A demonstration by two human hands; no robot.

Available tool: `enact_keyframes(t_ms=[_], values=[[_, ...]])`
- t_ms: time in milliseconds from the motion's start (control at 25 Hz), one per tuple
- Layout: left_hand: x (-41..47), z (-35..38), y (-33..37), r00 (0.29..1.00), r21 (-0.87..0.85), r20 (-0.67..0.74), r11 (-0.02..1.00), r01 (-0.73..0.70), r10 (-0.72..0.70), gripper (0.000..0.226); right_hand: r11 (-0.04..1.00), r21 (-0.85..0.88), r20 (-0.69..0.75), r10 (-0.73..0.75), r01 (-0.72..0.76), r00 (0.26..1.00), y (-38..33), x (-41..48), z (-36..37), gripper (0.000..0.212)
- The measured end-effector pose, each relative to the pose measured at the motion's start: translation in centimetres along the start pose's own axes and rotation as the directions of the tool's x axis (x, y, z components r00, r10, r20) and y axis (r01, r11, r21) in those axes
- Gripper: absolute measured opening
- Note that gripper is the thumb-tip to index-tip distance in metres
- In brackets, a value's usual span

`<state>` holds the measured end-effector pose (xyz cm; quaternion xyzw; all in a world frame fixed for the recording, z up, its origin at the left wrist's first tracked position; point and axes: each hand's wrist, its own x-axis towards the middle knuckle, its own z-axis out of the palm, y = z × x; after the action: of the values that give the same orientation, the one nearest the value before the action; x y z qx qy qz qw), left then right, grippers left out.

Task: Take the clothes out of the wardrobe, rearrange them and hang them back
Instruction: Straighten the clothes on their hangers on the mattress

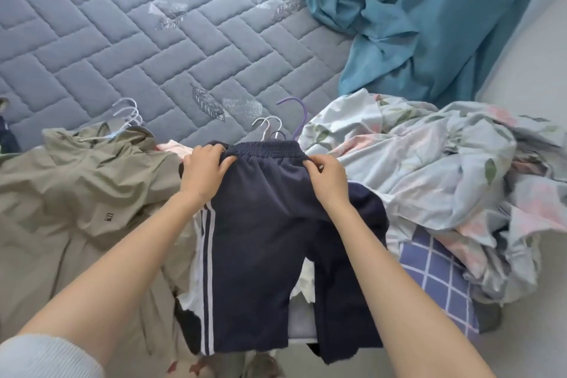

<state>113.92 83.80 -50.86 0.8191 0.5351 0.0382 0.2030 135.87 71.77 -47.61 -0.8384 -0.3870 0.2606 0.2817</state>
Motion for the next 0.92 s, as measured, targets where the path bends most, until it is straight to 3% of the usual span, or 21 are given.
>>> enact_keyframes(t_ms=[280, 440, 600, 800, 920], values=[[1.9, 6.9, -3.4, 0.999, 0.025, -0.033, 1.0, 0.01, -0.009, 0.034, 0.985, -0.139, 0.054, 0.11, -0.102, 0.992, 5.0, 4.0, 7.5, 0.026], [1.0, 6.7, -4.2, 0.995, -0.086, -0.067, 0.993, -0.077, 0.071, 0.04, 0.98, -0.186, 0.047, 0.084, -0.074, 0.995, 4.1, 3.2, 7.5, 0.031], [-1.6, 3.3, -2.8, 0.989, -0.146, -0.105, 0.982, -0.12, 0.105, 0.045, 0.972, -0.222, 0.011, -0.081, 0.081, 0.997, -0.2, 0.6, 4.8, 0.037], [-7.4, -5.1, 0.7, 0.982, -0.175, -0.169, 0.978, -0.112, 0.082, 0.047, 0.952, -0.235, 0.084, -0.179, 0.194, 0.98, -7.5, -5.2, -0.3, 0.044], [-12.4, -10.5, 1.7, 0.963, -0.266, -0.266, 0.963, -0.037, -0.036, 0.048, 0.95, -0.192, 0.089, -0.232, 0.245, 0.969, -11.4, -9.1, -3.5, 0.043]])
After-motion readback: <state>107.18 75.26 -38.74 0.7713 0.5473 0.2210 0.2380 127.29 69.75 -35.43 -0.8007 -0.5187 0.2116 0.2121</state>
